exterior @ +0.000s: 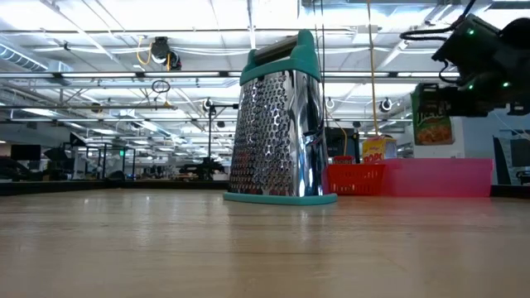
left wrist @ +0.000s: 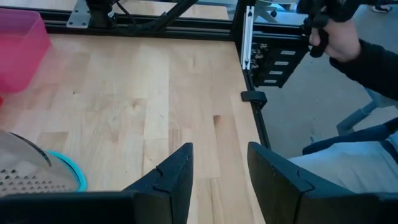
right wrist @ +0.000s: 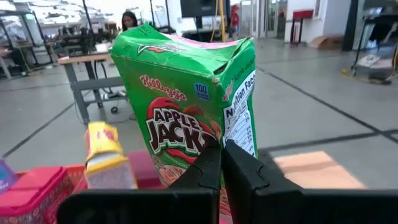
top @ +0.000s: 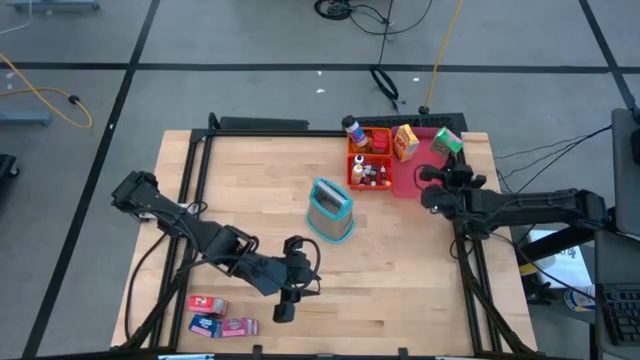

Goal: Pick & Place Kitchen Items
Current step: Put the green cereal box into the red bin, then put the purple cereal box into the red bin

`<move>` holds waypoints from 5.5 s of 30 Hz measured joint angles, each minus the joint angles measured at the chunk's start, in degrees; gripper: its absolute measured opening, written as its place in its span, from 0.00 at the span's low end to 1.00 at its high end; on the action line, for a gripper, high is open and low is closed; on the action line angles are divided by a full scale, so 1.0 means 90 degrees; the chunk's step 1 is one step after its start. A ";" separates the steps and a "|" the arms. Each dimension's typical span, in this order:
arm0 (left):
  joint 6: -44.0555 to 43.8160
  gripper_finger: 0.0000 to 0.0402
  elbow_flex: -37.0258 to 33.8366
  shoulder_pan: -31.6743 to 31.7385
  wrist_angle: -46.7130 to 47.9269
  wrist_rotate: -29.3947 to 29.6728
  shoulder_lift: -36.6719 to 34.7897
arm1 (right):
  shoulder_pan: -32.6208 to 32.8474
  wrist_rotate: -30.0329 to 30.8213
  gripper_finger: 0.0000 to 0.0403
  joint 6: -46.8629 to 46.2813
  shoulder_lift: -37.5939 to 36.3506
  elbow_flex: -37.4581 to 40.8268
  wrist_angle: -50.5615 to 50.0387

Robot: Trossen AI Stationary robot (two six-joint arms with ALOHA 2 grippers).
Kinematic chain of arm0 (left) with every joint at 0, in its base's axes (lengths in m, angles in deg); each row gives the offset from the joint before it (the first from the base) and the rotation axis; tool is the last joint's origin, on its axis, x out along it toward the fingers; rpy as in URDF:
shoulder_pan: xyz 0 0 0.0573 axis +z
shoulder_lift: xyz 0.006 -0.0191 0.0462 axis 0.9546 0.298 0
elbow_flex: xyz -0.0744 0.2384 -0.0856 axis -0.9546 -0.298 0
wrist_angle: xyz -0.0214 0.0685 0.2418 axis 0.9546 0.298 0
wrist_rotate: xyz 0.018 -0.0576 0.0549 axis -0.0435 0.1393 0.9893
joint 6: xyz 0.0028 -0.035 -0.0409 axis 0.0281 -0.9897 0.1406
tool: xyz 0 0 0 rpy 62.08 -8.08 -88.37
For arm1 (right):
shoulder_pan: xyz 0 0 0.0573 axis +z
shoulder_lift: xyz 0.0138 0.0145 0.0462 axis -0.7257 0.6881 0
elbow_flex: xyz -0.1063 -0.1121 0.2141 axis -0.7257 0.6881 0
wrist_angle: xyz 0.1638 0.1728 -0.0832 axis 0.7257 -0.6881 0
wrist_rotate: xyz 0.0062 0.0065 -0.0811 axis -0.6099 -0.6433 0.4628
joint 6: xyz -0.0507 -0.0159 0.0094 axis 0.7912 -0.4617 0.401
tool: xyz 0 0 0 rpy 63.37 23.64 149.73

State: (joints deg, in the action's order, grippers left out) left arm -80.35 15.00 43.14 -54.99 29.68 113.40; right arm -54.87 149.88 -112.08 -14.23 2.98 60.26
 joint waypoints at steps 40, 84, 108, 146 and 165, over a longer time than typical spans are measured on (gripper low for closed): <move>0.0105 0.38 -0.0097 0.0148 -0.0007 0.0112 0.0000 | -0.2901 -0.3513 0.00 0.3879 0.2533 0.1448 0.7927; 0.0085 0.38 -0.0097 0.0148 0.0000 0.0112 0.0002 | -0.2968 -0.5377 0.34 0.4307 0.4185 0.0894 0.9053; -0.0835 0.38 -0.0095 -0.0030 0.0781 0.0104 0.0000 | -0.0890 -0.4986 0.35 0.5589 0.1171 0.0897 0.7907; -0.5243 0.44 -0.1025 -0.2584 0.1784 -0.0348 0.0002 | 0.1567 -0.5010 0.33 0.5718 0.0704 0.0897 0.8053; -0.5178 0.53 -0.1027 -0.2582 0.2403 -0.0347 0.0002 | 0.1564 -0.5007 0.33 0.5718 0.0704 0.0897 0.8014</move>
State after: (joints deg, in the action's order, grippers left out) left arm -126.95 5.76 19.91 -33.36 26.55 113.43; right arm -40.79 104.82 -60.61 -7.89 11.05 132.39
